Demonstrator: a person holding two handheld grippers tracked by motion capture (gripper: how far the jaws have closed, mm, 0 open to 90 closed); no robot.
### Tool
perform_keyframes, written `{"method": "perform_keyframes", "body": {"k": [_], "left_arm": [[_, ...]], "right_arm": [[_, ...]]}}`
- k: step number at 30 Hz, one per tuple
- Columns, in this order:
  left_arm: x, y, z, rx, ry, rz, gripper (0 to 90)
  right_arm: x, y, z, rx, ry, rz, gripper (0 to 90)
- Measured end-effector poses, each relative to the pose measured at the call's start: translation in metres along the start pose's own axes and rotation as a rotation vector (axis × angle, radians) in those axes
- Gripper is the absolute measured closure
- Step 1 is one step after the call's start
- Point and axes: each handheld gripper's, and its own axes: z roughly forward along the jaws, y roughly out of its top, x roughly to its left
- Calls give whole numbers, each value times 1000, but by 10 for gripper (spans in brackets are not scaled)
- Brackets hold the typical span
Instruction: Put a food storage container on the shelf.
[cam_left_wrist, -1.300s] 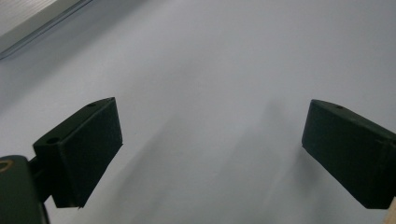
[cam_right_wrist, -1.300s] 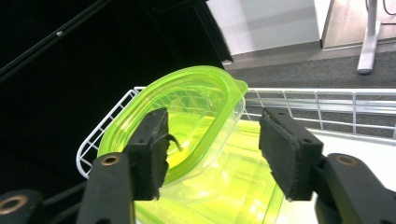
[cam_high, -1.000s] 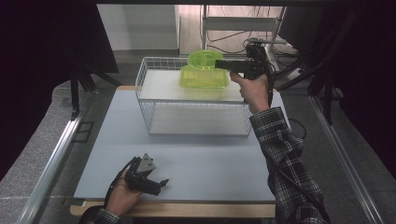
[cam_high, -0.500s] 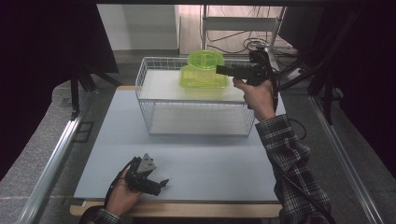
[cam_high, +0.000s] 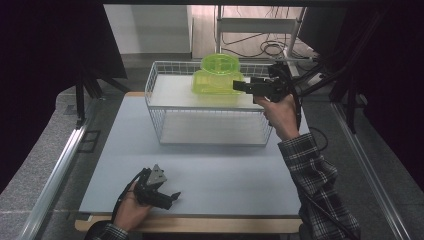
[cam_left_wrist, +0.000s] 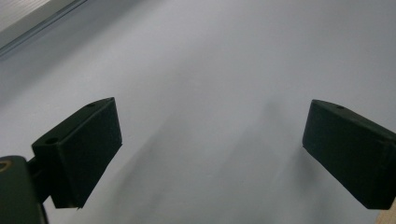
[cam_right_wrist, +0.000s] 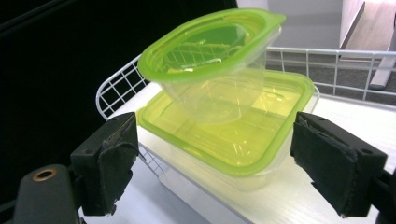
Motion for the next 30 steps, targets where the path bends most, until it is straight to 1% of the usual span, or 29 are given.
{"method": "perform_keyframes", "body": {"k": [6,8,11,15,20,26,30], "left_arm": [[0,0,0,0,0,0,45],[0,0,0,-2,0,-1,45],[0,0,0,-1,-1,-2,44],[0,0,1,1,-5,-4,42],[0,0,1,2,-5,-4,41],[1,0,0,0,2,-9,37],[1,0,0,-4,4,-14,32]], "right_arm": [[1,-8,-2,15,-3,-17,138],[2,-11,-4,15,0,-28,135],[3,-14,-6,16,4,-31,132],[3,-19,-10,20,-1,-47,126],[2,-28,-13,31,-2,-49,118],[1,-39,-15,42,3,-63,104],[4,-45,-17,55,2,-88,90]]}}
